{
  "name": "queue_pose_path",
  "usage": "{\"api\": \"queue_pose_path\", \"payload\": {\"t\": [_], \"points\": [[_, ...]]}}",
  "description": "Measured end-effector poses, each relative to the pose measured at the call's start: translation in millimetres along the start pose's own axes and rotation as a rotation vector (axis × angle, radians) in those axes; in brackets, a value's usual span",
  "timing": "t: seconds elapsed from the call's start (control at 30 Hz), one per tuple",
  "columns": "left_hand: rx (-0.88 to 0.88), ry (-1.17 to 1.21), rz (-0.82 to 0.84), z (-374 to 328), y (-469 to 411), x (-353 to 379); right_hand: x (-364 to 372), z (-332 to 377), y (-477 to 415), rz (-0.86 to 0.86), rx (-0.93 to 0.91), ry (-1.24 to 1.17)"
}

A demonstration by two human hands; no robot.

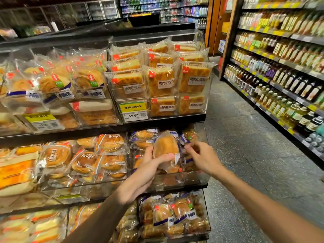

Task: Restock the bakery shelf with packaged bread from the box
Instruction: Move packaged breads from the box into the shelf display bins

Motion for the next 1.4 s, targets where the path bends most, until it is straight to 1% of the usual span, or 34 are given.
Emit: {"api": "queue_pose_path", "payload": {"t": [0.03,0.1,0.13,0.17,0.23,0.27,0.33,0.4,0.47,0.5,0.53,0.6,0.67,0.7,0.77,0.8,0.93,1.07,1.13,1.2,1.3,1.4], "points": [[-0.007,0.073,0.052,-1,-3,12,3,-5,13,0.076,0.125,-0.233],[-0.011,0.168,0.1,0,-6,25,21,-4,36,0.211,0.29,-0.562],[-0.018,0.201,0.107,2,-9,32,24,-3,46,0.25,0.329,-0.678],[-0.029,0.234,0.124,4,-11,40,24,-3,52,0.253,0.342,-0.767],[-0.039,0.263,0.167,9,-16,51,15,-4,55,0.193,0.337,-0.833],[-0.042,0.248,0.175,11,-19,55,9,-7,54,0.152,0.321,-0.809],[-0.048,0.155,0.125,14,-25,54,-2,-13,54,0.066,0.29,-0.651],[-0.041,-0.011,-0.018,14,-29,45,-14,-21,51,-0.024,0.258,-0.435],[0.022,-0.272,-0.176,4,-31,34,-27,-22,46,-0.103,0.207,-0.21],[0.066,-0.367,-0.219,-1,-32,32,-32,-21,43,-0.133,0.182,-0.118],[0.111,-0.422,-0.231,-6,-35,33,-35,-18,39,-0.154,0.165,-0.053],[0.182,-0.526,-0.173,-15,-36,44,-39,-12,32,-0.179,0.135,0.014],[0.254,-0.667,-0.101,-25,-37,54,-42,-10,24,-0.206,0.13,-0.009],[0.319,-0.754,-0.103,-33,-38,56,-43,-11,20,-0.222,0.132,-0.052],[0.446,-0.98,-0.165,-46,-43,52,-40,-14,11,-0.24,0.145,-0.136],[0.478,-1.09,-0.193,-49,-48,48,-37,-18,5,-0.244,0.162,-0.166],[0.5,-1.44,-0.26,-47,-62,31,-18,-27,-18,-0.271,0.224,-0.306],[0.524,-1.549,-0.368,-47,-62,21,-1,-22,-37,-0.279,0.208,-0.322],[0.571,-1.639,-0.505,-55,-54,17,10,-20,-46,-0.267,0.215,-0.372],[0.618,-1.727,-0.621,-63,-48,13,20,-17,-56,-0.268,0.208,-0.365],[0.63,-1.819,-0.683,-69,-54,4,28,-7,-67,-0.294,0.175,-0.337],[0.58,-1.872,-0.732,-73,-63,-9,41,-11,-74,-0.274,0.231,-0.419]]}}
Point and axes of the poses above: each hand's wrist, its own y-axis away from the middle knuckle, its own x-axis out of the palm, z = x × y, the point moved 10 cm from there along -y, towards the middle knuckle, and after that the axes turned 11 degrees about -y, right-handed, at the moved point
